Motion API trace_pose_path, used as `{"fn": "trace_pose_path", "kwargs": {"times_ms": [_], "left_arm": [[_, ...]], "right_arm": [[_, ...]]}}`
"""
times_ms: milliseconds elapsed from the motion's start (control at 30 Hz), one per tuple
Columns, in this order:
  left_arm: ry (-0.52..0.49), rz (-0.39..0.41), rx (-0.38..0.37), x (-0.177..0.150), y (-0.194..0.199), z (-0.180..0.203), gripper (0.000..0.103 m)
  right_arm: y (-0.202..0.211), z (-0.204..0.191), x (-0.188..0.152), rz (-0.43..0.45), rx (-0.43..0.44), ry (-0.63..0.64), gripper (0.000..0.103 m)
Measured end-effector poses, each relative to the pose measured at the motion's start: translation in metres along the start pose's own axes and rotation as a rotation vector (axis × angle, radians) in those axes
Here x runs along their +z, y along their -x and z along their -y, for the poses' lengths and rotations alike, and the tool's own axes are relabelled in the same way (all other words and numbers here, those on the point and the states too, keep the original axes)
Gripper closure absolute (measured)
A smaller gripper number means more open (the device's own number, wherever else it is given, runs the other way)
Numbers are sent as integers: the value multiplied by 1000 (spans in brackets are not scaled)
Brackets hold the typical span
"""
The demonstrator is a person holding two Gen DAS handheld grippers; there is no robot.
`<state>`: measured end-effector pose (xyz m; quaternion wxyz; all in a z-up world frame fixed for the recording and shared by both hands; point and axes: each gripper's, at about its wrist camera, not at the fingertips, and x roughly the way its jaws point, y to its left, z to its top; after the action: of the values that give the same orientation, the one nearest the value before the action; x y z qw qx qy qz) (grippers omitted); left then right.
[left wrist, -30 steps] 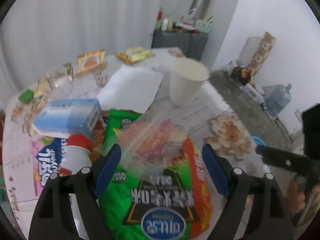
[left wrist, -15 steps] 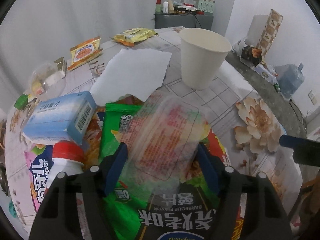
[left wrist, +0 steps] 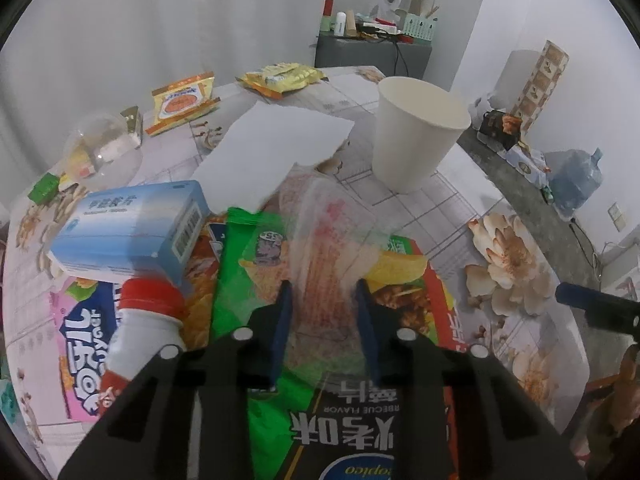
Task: Collect trash
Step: 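Grasp the clear red-printed plastic bag with the left gripper and lift, then grasp the white paper cup rim with the right gripper while the left holds the bag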
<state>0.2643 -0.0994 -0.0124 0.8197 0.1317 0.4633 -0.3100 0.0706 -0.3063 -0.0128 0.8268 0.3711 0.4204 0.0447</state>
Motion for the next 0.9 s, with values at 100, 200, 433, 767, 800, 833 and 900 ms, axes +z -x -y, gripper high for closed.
{"fn": "trace_pose_path", "kwargs": {"times_ms": [100,200,433,767,800,833,900], "left_arm": [[-9,23,18,-1,9,0,81],[-6,45,20,-3,20,-1,84],[26,100,-22,-12,46,-3,86],[78,151,-90,-19,65,-1,86],[80,155,-92,-19,66,-2,86],[85,159,-93,-18,67,-2,86],[91,165,-97,-18,67,-3,86]], "right_arm": [[4,-1,5,12,7,6,24],[8,-3,13,26,17,17,24],[10,-17,50,77,38,28,32],[-17,-28,111,132,-8,8,47],[-23,-28,118,132,-27,6,47],[-27,-28,120,134,-41,6,48],[-38,-27,127,129,-75,12,50]]}}
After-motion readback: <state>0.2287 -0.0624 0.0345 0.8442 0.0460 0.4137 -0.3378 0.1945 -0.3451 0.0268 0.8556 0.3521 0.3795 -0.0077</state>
